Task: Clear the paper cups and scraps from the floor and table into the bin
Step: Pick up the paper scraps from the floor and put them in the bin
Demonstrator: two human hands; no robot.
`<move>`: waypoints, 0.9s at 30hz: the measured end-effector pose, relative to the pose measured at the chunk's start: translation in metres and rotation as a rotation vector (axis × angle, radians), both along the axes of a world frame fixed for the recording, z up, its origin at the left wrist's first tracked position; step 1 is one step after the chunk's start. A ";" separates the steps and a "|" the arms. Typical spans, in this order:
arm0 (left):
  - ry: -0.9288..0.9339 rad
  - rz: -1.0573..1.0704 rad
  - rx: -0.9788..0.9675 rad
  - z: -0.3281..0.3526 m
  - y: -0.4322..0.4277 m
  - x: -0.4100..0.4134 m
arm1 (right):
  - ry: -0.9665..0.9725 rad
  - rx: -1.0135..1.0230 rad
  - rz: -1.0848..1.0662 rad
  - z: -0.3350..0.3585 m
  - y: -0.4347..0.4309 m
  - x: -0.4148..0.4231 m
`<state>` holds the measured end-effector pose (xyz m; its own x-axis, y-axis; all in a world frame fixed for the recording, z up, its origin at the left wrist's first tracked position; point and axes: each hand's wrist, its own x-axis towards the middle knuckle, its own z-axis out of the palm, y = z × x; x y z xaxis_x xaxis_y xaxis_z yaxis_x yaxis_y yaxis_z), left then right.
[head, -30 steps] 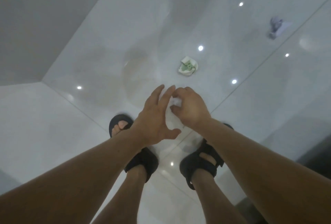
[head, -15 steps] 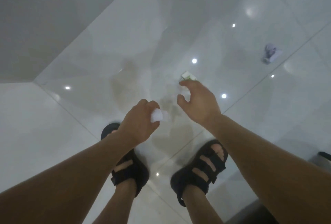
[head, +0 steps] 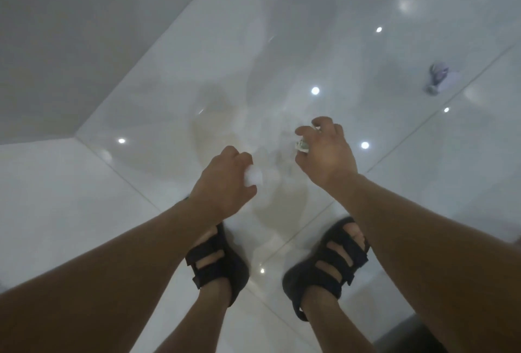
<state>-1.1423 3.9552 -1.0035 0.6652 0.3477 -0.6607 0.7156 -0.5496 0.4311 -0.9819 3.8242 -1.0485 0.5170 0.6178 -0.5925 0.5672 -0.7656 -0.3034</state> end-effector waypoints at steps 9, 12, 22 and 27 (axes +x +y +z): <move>-0.131 -0.191 0.066 0.194 0.017 0.093 | -0.006 0.174 -0.206 0.205 -0.012 0.040; -0.134 -0.271 0.084 0.278 0.012 0.120 | 0.015 0.203 -0.272 0.293 -0.023 0.050; -0.335 -0.447 0.042 0.488 -0.050 0.151 | -0.124 0.135 -0.627 0.528 -0.118 0.012; -0.417 -0.637 0.022 0.572 -0.081 0.131 | -0.191 0.098 -0.851 0.613 -0.164 -0.063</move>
